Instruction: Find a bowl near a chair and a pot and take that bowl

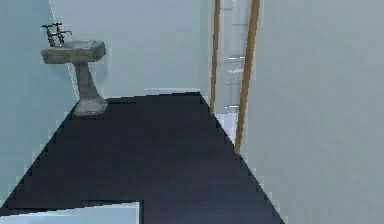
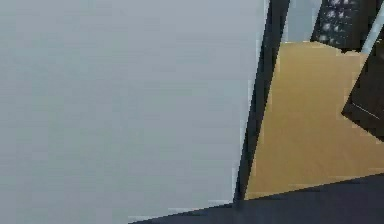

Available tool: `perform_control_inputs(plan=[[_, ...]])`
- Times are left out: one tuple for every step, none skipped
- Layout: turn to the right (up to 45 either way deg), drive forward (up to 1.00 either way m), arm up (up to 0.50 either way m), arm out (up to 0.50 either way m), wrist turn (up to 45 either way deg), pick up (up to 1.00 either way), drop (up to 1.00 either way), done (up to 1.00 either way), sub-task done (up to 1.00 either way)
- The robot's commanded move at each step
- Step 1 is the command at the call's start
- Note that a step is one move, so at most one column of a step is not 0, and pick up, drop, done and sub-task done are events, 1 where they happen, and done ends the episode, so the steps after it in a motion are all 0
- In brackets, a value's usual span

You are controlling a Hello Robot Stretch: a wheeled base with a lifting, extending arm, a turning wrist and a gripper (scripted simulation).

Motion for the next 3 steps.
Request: perform_control_inputs(plan=[[0.0, 1.0, 0.0, 0.0, 0.0, 0.0, 0.0, 0.0, 0.0], [0.0, 0.9, 0.0, 0.0, 0.0, 0.0, 0.0, 0.0, 0.0], [45.0, 0.0, 0.0, 0.0, 0.0, 0.0, 0.0, 0.0, 0.0]])
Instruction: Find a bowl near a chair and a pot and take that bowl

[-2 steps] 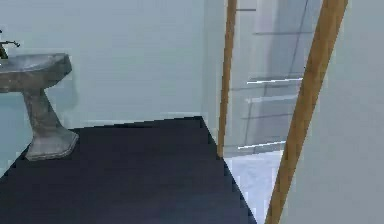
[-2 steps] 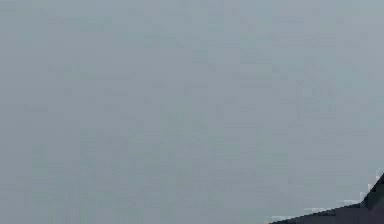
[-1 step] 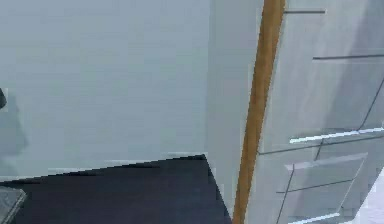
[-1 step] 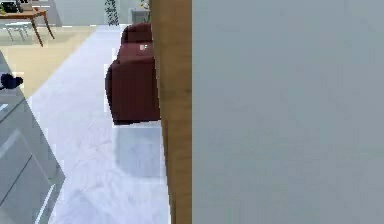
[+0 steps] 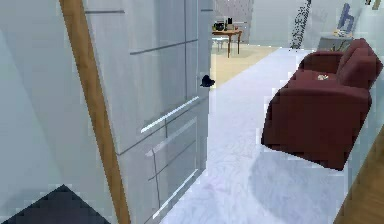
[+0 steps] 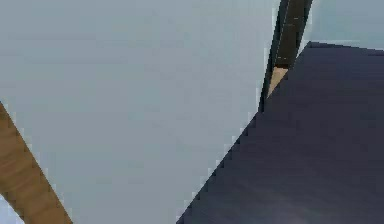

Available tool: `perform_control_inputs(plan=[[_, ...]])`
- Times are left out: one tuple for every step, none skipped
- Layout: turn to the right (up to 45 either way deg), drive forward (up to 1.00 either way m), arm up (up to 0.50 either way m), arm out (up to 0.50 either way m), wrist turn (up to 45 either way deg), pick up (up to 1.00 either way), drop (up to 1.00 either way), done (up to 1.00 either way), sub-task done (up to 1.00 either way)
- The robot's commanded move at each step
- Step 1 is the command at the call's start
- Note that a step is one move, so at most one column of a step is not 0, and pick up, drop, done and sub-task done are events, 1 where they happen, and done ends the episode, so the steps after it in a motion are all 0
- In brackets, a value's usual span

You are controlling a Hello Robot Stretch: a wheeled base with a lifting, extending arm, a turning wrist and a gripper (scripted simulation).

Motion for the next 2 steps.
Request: perform_control_inputs(plan=[[15.0, 0.0, 0.0, 0.0, 0.0, 0.0, 0.0, 0.0, 0.0], [0.0, 1.0, 0.0, 0.0, 0.0, 0.0, 0.0, 0.0, 0.0]])
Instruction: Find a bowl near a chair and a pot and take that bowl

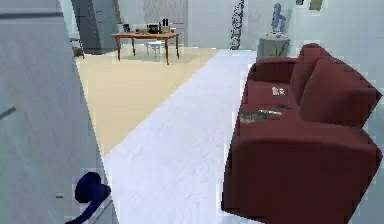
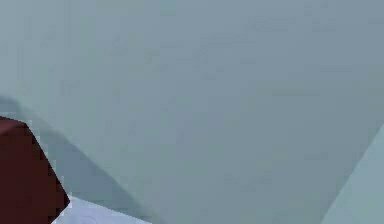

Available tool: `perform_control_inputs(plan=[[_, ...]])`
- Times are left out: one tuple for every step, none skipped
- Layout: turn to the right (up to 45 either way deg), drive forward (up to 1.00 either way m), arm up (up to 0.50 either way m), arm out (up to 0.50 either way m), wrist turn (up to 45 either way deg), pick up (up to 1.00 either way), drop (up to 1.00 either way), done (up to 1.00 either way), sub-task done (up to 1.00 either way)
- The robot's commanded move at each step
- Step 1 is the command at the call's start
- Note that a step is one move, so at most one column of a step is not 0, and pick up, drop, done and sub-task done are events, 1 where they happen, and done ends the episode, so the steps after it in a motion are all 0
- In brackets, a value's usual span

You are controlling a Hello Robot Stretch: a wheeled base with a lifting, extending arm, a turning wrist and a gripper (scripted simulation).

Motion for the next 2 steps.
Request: perform_control_inputs(plan=[[0.0, 0.55, 0.0, 0.0, 0.0, 0.0, 0.0, 0.0, 0.0], [-9.0, 0.0, 0.0, 0.0, 0.0, 0.0, 0.0, 0.0, 0.0]])
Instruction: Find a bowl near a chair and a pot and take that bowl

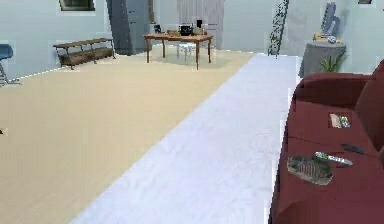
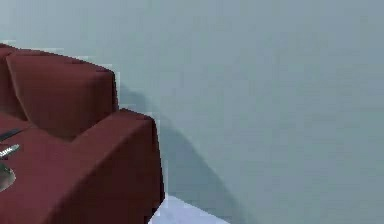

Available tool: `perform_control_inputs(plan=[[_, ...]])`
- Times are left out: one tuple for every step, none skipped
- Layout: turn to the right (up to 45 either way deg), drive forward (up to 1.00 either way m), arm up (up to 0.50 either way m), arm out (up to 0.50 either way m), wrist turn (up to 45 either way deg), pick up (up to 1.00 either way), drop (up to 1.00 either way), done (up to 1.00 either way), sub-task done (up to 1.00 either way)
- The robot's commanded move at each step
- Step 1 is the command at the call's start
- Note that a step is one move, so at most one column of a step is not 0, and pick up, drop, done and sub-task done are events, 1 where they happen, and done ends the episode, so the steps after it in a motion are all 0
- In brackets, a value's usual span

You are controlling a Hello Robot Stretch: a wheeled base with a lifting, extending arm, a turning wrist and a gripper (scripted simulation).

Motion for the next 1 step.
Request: perform_control_inputs(plan=[[0.0, 1.0, 0.0, 0.0, 0.0, 0.0, 0.0, 0.0, 0.0]])
